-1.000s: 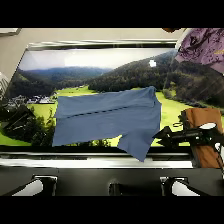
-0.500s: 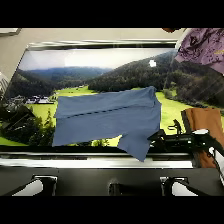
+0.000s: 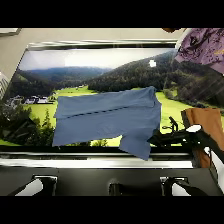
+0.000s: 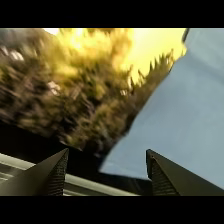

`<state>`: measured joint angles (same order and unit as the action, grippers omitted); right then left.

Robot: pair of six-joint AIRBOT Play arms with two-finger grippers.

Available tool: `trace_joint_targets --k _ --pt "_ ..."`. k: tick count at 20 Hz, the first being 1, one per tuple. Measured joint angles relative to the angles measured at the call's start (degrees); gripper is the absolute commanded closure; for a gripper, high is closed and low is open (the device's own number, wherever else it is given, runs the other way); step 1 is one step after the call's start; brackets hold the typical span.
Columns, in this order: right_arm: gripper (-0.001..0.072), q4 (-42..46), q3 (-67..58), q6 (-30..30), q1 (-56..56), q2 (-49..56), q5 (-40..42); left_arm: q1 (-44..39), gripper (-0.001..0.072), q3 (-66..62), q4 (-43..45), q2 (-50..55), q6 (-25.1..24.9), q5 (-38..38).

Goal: Fold the clothes and pants, and hang the long-sleeved shirts on hangers.

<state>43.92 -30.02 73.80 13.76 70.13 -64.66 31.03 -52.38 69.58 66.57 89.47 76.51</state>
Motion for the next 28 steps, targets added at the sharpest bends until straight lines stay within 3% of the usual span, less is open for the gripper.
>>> trace_joint_targets --k 7,20,21,23,28 --pt "0.0685 -0.44 -0.92 2.82 0.0 -6.32 -2.75 2.64 0.0176 16.17 -13.25 -1.46 -8.13 -5.6" --pt "0.0685 -1.86 -1.01 3.39 0.0 -7.37 -4.96 1.99 0.0184 22.16 -16.39 2.73 -9.49 -7.32" --pt "0.0685 -2.01 -1.01 3.39 0.0 -7.39 -5.05 1.57 0.0313 22.16 -16.52 3.34 -9.46 -7.34" --pt "0.0686 -2.19 -1.01 3.39 0.0 -7.76 -5.29 0.61 0.0695 22.27 -15.54 4.2 -9.6 -8.63" --pt "0.0686 -0.44 -1.68 4.44 0.0 -12.02 -5.4 -0.55 0.0693 20.72 -15.08 2.93 -9.73 -9.51"
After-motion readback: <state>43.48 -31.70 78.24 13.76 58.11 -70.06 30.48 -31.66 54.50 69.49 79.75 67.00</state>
